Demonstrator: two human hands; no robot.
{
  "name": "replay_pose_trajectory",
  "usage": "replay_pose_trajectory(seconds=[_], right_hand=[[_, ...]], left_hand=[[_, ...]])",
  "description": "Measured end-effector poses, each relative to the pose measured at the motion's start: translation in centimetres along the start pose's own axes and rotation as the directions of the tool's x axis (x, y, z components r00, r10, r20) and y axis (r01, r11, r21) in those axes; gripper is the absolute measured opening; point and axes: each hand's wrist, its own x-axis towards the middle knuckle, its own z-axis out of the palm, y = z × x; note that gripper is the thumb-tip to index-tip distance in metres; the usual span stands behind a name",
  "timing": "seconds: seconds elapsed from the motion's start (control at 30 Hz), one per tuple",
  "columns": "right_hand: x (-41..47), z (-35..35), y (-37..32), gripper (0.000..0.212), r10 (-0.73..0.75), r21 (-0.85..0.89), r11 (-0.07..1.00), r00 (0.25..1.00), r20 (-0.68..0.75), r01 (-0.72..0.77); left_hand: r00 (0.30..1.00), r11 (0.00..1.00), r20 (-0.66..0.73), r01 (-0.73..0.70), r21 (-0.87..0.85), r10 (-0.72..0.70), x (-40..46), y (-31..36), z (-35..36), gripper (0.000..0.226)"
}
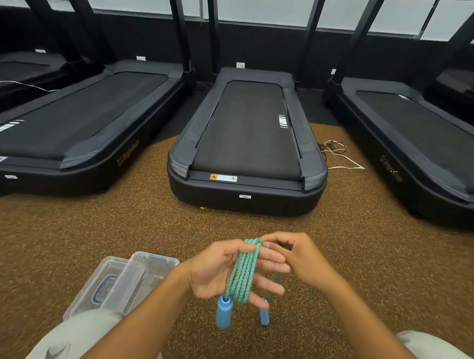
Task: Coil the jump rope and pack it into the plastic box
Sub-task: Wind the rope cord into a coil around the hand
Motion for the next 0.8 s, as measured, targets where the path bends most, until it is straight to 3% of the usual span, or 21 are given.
replay_pose_trajectory(seconds=[0.17,0.27,0.37,0.53,0.67,0.8], right_hand=[[-0.7,2.1,-0.2,0.040,0.026,-0.067,0.998,0.996,0.083,-0.020],[-1.0,3.9,0.4,0.021,0.011,-0.086,0.996,0.994,0.106,-0.002],[-1.1,5.2,0.8,0.017,0.050,-0.055,0.998,0.986,0.162,-0.042],[-1.1,6.1,0.4,0.025,0.095,-0.067,0.994,0.976,0.197,-0.083],[-1.3,6.2,0.4,0.023,0.137,0.033,0.988,0.962,0.234,-0.149],[-1.6,6.4,-0.2,0.022,0.120,-0.036,0.993,0.957,0.263,-0.115]], left_hand=[[0.993,0.992,-0.038,-0.117,-0.049,0.115,-0.1,0.3,-0.2,0.057],[0.983,0.983,-0.093,-0.164,-0.077,0.157,0.0,0.2,-0.7,0.057],[0.970,0.975,-0.154,-0.205,-0.091,0.189,-0.1,0.3,-1.0,0.057],[0.908,0.939,-0.306,-0.330,-0.095,0.288,-0.3,0.9,-1.1,0.062],[0.837,0.907,-0.422,-0.414,-0.075,0.347,-0.4,1.4,-1.0,0.056],[0.808,0.893,-0.469,-0.443,-0.083,0.357,-0.5,1.6,-1.2,0.057]])
